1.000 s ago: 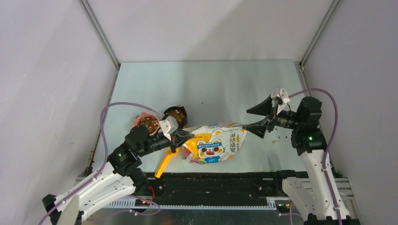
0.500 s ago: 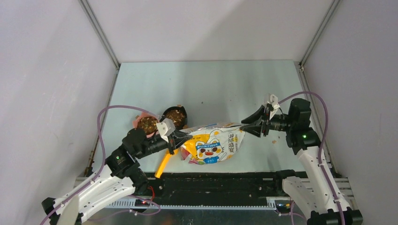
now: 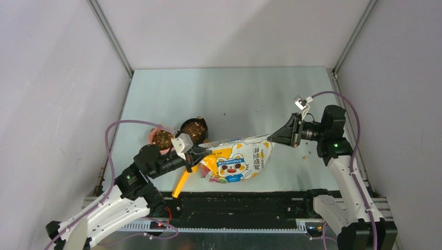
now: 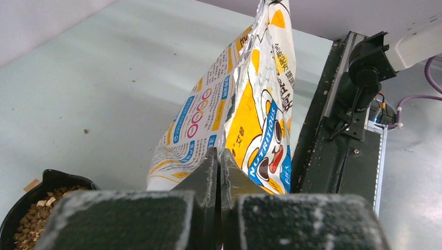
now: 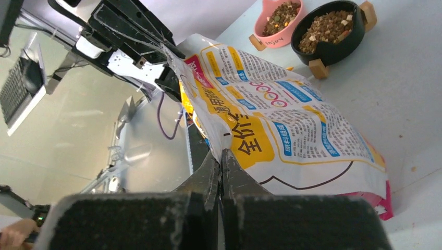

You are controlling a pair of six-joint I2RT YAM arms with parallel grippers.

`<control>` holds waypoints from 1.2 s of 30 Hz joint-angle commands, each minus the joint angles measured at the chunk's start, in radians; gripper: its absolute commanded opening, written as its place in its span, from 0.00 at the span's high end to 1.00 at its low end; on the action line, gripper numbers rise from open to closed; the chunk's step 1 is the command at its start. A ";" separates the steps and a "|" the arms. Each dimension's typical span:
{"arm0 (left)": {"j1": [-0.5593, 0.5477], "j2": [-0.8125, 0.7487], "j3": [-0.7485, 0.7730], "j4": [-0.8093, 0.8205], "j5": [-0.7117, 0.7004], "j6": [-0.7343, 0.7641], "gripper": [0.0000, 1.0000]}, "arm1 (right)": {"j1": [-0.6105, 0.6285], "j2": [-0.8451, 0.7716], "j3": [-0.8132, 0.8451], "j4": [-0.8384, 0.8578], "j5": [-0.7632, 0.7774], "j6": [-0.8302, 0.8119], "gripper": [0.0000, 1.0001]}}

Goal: Serve the pet food
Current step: Close the pet food bag at the center of the board.

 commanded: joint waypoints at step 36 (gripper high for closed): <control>0.017 0.031 0.076 -0.096 0.082 0.067 1.00 | 0.392 0.025 0.235 -0.422 0.329 -0.782 0.56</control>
